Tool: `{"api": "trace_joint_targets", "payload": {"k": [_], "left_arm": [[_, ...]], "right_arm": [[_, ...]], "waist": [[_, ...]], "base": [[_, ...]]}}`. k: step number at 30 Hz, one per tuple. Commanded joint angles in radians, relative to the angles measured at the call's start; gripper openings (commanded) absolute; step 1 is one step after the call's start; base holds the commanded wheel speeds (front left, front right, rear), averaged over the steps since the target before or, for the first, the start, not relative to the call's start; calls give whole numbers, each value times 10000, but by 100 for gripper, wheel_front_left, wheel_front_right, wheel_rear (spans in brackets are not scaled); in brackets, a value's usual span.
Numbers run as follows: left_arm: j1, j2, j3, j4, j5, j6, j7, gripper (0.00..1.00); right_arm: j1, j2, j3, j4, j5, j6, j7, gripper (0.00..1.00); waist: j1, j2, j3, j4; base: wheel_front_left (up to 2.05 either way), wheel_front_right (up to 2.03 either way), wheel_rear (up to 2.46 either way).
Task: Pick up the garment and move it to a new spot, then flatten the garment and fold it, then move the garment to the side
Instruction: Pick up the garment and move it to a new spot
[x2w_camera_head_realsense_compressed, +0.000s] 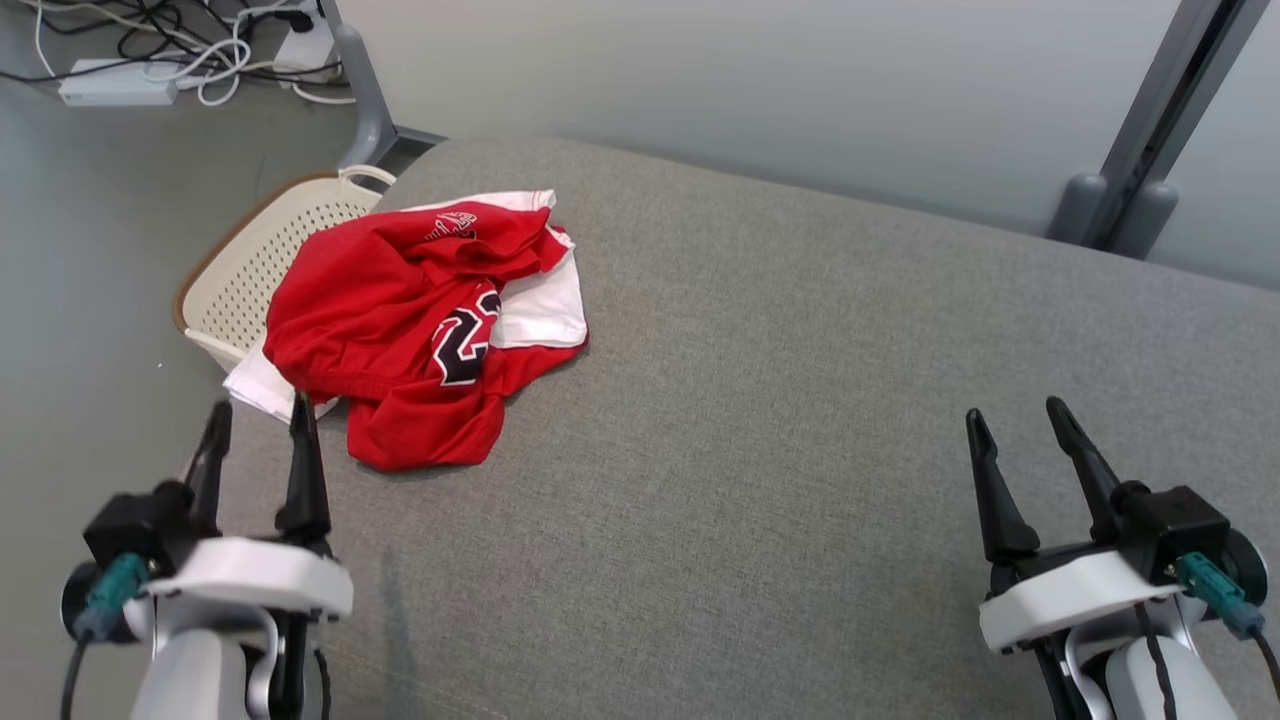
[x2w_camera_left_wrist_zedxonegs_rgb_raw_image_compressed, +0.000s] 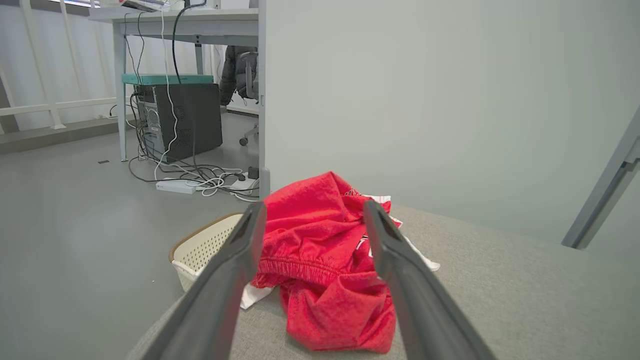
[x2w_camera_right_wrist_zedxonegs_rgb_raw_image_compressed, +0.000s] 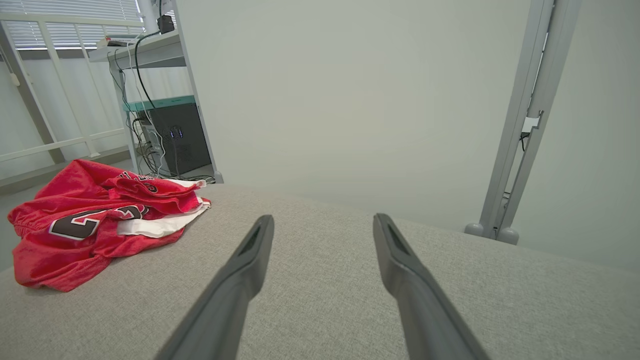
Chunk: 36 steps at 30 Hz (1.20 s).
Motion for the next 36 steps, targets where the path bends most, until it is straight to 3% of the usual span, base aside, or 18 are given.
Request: {"api": "trace_joint_targets", "payload": {"k": [1, 8, 17, 23, 28, 29, 30, 31, 36], "left_arm": [[-366, 25, 68, -6, -74, -49, -2, 100], [-2400, 281, 161, 936, -468, -257, -1, 100], [-5008, 1253, -60, 3959, -1097, -429, 563, 100], [-6039, 1782, -49, 5531, -1361, -432, 1073, 100], [-6799, 2157, 5, 6801, -1424, -169, 1762, 100], [-6899, 2205, -24, 6955, -1403, -158, 1803, 71], [-6994, 2258, -37, 7060, -1397, -153, 1757, 27], [-7060, 2329, -71, 7152, -1353, -116, 1697, 0], [-7259, 2482, -83, 7297, -1409, -158, 940, 0]], "right_arm": [[-156, -52, -12, -101, -109, 22, 55, 100], [-797, -243, 273, -782, -443, 21, 548, 100], [-1503, -509, 698, -1226, -396, 21, 807, 100], [-1811, -562, 792, -1274, -367, 22, 771, 100], [-1955, -577, 790, -1202, -371, 23, 661, 100], [-1962, -576, 775, -1177, -370, 21, 641, 100], [-1970, -567, 760, -1152, -368, 23, 613, 100], [-1981, -560, 748, -1135, -368, 23, 596, 100], [-1987, -499, 666, -1009, -362, 21, 514, 100]], "waist": [[0, 0, 262, -13], [0, 0, 1647, -480], [0, 0, 3015, -1266], [0, 0, 3463, -1590], [0, 0, 3701, -1770], [0, 0, 3719, -1783], [0, 0, 3727, -1795], [0, 0, 3737, -1805], [0, 0, 3610, -1794]], "base": [[0, 0, 0], [0, 0, 0], [0, 0, 0], [0, 0, 0], [0, 0, 0], [0, 0, 0], [0, 0, 0], [0, 0, 0], [0, 0, 0]]}}
